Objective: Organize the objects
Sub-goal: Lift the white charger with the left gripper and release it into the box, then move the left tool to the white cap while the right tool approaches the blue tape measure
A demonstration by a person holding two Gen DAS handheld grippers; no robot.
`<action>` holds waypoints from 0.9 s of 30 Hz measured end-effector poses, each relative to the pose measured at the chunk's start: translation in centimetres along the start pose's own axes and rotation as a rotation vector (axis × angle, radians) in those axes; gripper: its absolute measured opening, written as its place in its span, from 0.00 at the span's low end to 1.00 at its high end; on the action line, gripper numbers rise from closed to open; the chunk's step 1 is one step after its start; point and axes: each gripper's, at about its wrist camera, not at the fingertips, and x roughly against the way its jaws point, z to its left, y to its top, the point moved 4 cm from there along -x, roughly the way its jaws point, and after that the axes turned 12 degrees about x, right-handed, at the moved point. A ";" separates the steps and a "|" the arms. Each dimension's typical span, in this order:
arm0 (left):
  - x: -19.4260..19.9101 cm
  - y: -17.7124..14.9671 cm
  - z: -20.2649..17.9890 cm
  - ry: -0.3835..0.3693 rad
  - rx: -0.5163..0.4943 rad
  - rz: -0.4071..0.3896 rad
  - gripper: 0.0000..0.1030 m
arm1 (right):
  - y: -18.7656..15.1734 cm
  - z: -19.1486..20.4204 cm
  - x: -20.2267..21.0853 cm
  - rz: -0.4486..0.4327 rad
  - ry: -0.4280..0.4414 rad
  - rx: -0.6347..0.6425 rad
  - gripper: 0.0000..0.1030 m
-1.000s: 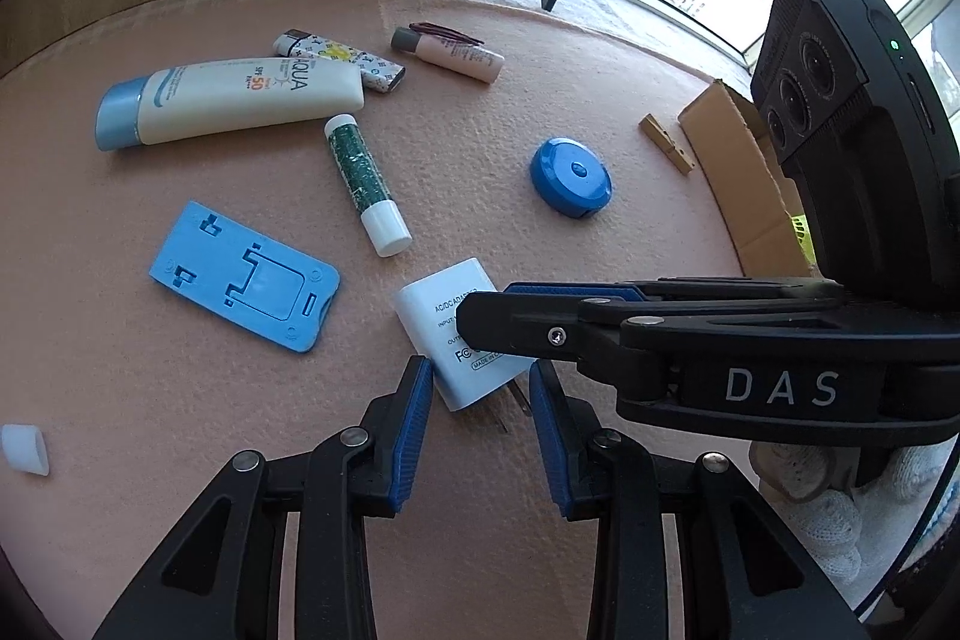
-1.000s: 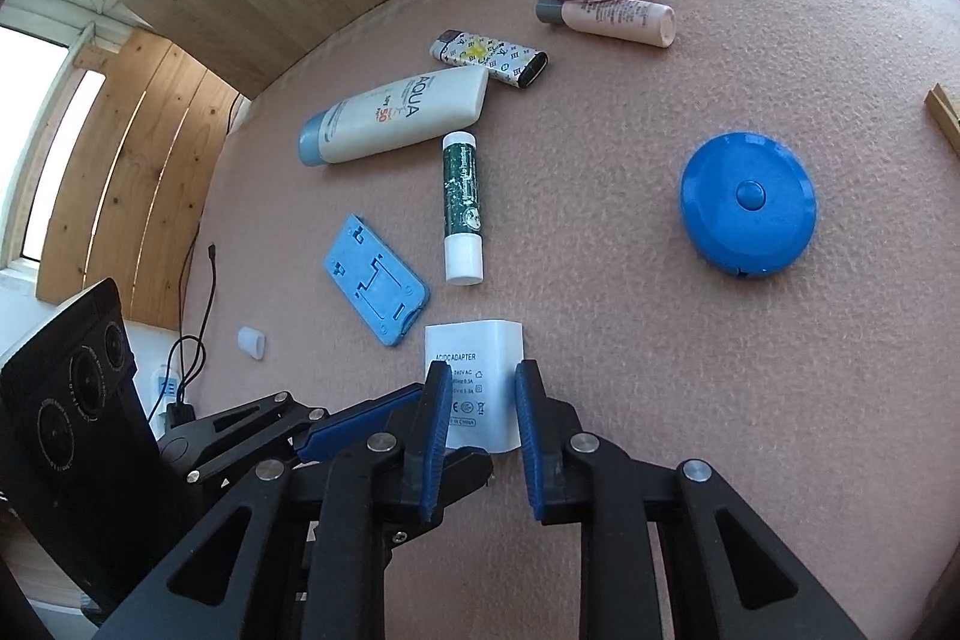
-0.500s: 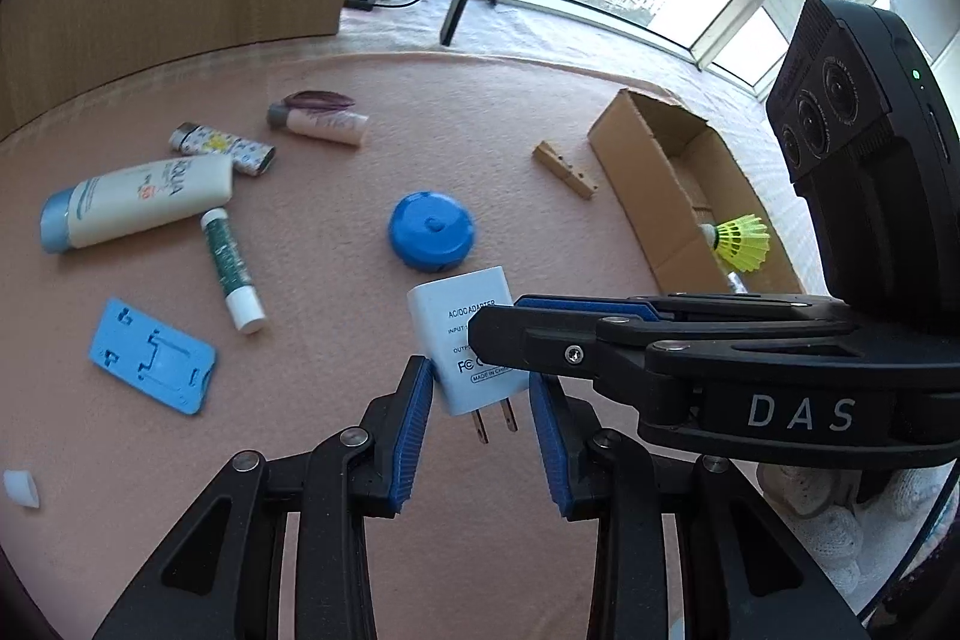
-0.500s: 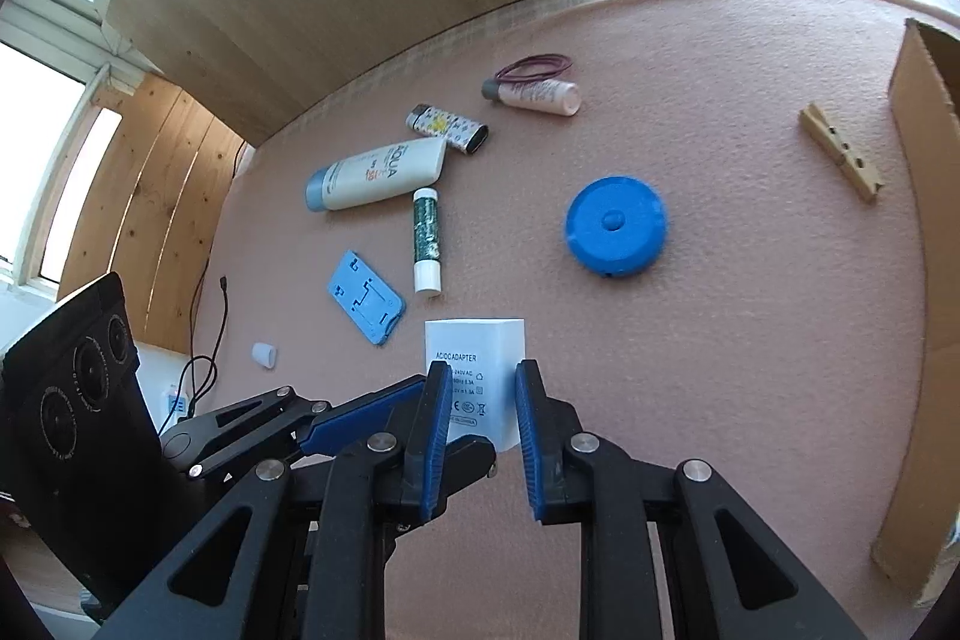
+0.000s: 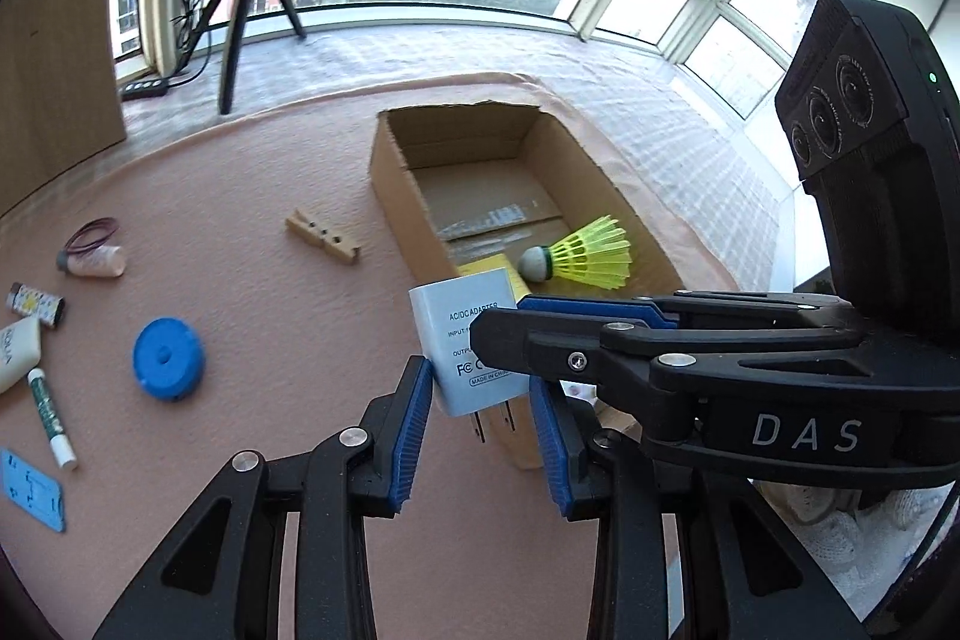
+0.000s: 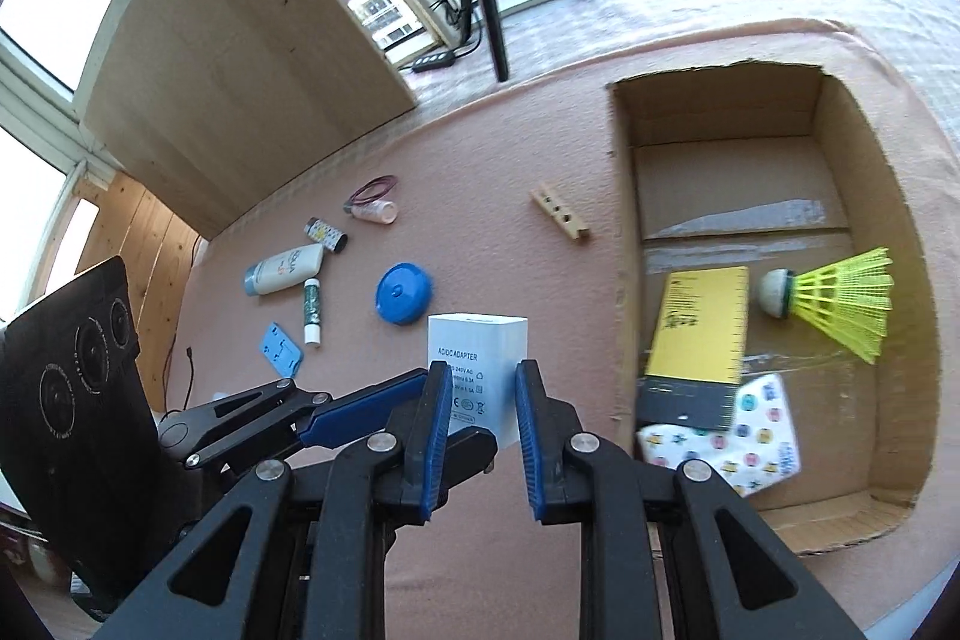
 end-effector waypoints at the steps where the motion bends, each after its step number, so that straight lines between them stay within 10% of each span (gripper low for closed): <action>1: -0.4 0.0 -0.9 -0.008 -0.012 0.005 0.35 | -0.1 -0.8 0.6 -0.009 -0.009 -0.007 0.19; 11: -5.1 -0.7 -7.0 -0.064 -0.089 0.070 0.34 | -1.3 -6.4 4.0 -0.052 -0.025 -0.078 0.19; 14: -6.0 -0.8 -7.7 0.038 -0.148 0.060 0.34 | -1.5 -6.6 3.9 -0.039 -0.063 -0.066 0.18; 22: -4.7 -0.8 -6.1 0.029 -0.100 0.053 0.35 | -0.7 -7.7 5.8 -0.091 -0.150 -0.055 0.19; 27: -2.5 -1.4 -2.1 0.082 -0.037 0.032 0.36 | -0.5 -7.2 5.2 -0.094 -0.133 -0.055 0.37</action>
